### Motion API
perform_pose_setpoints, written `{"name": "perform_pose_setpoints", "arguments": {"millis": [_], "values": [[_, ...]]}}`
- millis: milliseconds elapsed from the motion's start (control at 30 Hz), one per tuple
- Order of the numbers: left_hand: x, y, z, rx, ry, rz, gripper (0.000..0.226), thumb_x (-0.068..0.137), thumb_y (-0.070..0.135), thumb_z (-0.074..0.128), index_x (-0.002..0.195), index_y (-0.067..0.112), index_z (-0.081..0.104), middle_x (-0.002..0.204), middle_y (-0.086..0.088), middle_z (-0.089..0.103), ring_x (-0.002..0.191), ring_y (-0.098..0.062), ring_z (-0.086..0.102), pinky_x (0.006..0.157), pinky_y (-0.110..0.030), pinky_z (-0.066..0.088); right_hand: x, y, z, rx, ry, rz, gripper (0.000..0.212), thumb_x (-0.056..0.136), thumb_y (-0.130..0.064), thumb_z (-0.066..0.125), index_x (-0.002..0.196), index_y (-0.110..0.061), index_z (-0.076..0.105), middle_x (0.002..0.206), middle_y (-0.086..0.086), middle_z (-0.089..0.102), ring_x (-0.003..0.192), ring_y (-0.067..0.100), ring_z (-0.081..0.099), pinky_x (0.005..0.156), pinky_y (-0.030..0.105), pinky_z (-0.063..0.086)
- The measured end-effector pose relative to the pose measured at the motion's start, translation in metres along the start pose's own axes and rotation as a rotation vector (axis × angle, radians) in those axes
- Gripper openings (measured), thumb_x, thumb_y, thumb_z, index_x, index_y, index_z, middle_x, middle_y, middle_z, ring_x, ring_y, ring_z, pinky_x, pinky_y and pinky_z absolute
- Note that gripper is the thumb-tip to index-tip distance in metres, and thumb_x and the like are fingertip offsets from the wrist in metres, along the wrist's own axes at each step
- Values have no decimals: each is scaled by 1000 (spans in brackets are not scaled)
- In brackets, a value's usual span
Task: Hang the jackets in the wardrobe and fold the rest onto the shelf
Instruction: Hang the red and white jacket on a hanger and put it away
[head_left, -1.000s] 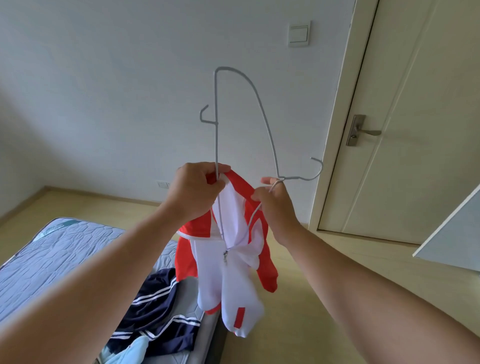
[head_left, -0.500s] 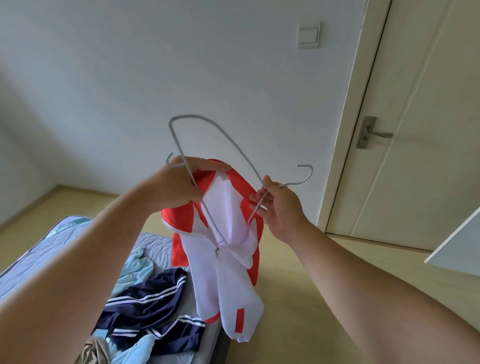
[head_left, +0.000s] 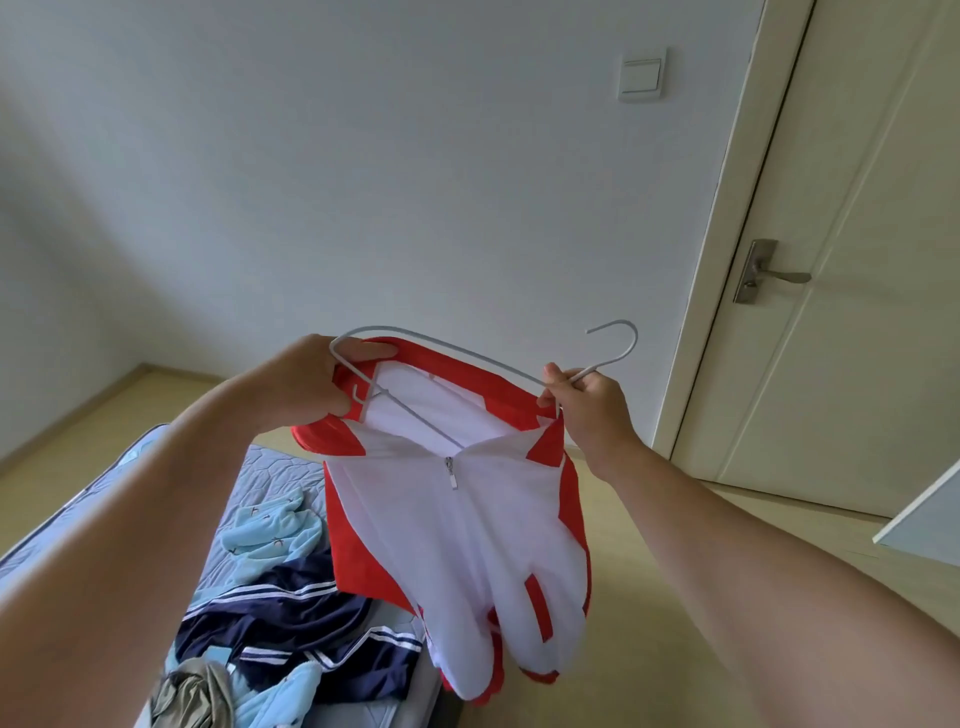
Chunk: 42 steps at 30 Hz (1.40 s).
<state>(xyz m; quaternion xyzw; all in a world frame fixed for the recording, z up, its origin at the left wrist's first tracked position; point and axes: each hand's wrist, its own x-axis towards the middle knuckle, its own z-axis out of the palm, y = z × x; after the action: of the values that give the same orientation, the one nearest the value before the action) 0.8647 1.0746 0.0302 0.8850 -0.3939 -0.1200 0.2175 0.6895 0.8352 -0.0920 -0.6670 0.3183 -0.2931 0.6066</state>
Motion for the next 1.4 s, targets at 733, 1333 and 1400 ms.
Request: {"name": "perform_pose_setpoints", "arguments": {"millis": [733, 1333, 1400], "values": [[23, -36, 15, 379, -114, 12, 90, 84, -11, 48, 161, 28, 21, 166, 4, 18, 147, -28, 29, 116, -40, 36, -14, -14, 10, -312, 85, -237, 40, 102, -36, 54, 86, -3, 68, 77, 6, 72, 78, 22, 67, 77, 37, 54], [41, 8, 59, 227, 296, 37, 50, 78, 1, 47, 112, 24, 74, 108, -7, 72, 97, -32, 66, 76, -34, 53, -20, -22, 38, -671, -98, -533, 38, 104, -37, 49, 75, -12, 50, 75, 2, 55, 69, 21, 53, 65, 34, 44], [35, 23, 74, 255, 323, 90, 40, 81, 6, 49, 105, 26, 74, 100, -1, 70, 93, -28, 65, 71, -35, 54, -20, -28, 41, -696, -98, -579, 37, 104, -38, 48, 75, -16, 48, 76, 1, 53, 69, 21, 52, 64, 34, 43]]}}
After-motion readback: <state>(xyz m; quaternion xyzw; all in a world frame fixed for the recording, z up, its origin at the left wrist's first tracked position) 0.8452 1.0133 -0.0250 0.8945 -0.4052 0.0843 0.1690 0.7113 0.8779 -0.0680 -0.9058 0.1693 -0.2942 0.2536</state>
